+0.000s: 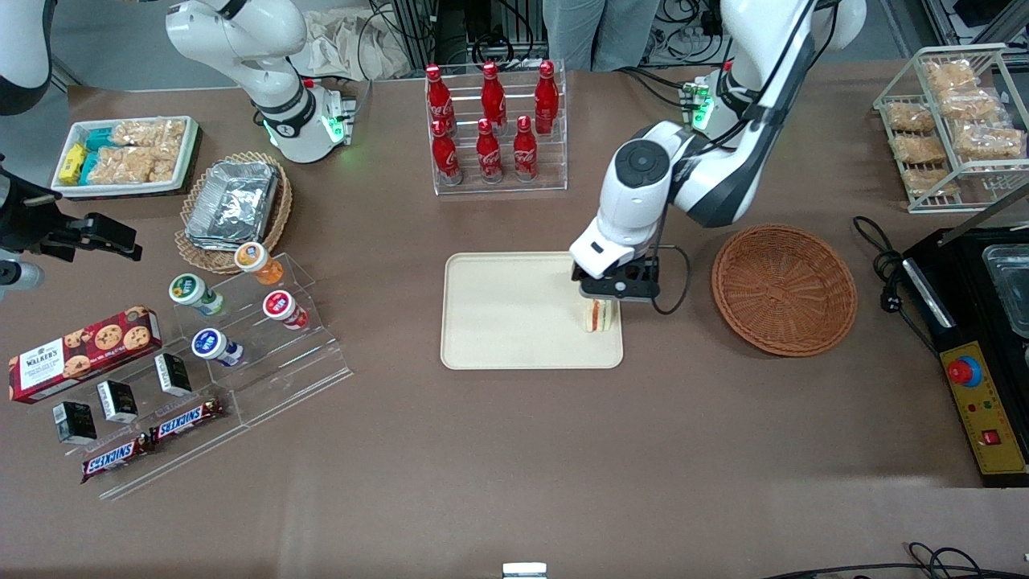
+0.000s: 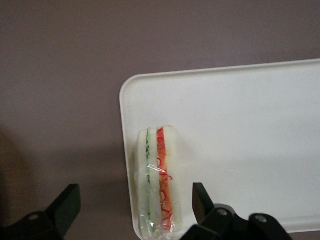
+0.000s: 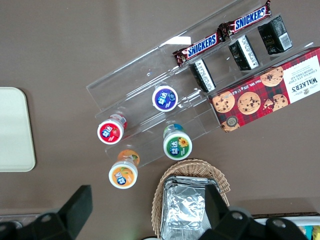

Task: Place sandwich from basket to tray

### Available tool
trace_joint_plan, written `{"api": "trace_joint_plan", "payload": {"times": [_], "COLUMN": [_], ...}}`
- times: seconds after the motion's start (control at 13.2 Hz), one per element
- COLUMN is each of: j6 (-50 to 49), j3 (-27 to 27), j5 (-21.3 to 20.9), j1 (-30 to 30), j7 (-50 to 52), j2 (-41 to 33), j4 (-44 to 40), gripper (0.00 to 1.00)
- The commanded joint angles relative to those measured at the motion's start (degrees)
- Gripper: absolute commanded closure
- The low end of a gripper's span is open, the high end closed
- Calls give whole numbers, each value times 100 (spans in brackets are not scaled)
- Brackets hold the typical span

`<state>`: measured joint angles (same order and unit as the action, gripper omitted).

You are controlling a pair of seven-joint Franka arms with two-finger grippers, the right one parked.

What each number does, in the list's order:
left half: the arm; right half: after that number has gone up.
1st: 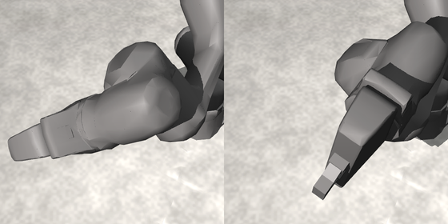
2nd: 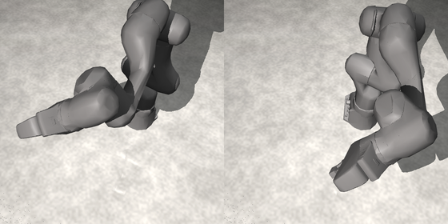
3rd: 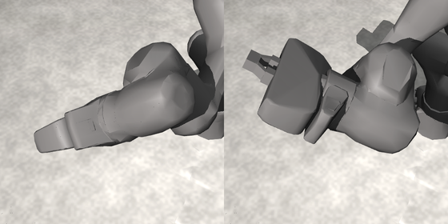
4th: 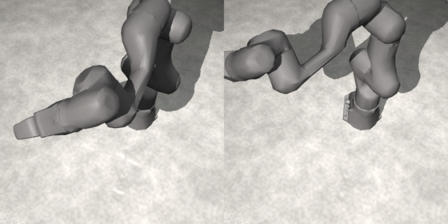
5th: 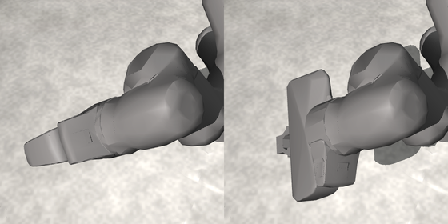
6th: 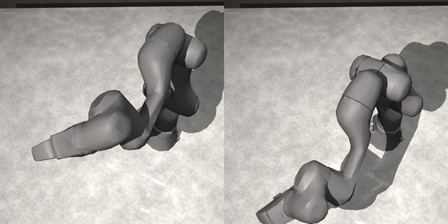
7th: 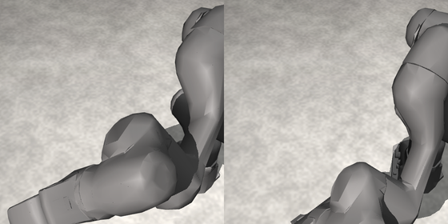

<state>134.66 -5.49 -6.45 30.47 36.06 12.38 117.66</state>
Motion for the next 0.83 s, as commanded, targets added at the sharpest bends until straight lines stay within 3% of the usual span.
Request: {"api": "trace_joint_plan", "payload": {"times": [0.0, 0.45, 0.75], "j6": [-685, -2469, -2954], "j3": [-22, -14, -14], "j5": [38, 714, 1014], "j1": [-330, -1077, -1789], "j7": [-64, -1371, -2189], "j2": [-455, -587, -903], "j4": [-190, -1287, -1509], "gripper": [1, 1, 1]}}
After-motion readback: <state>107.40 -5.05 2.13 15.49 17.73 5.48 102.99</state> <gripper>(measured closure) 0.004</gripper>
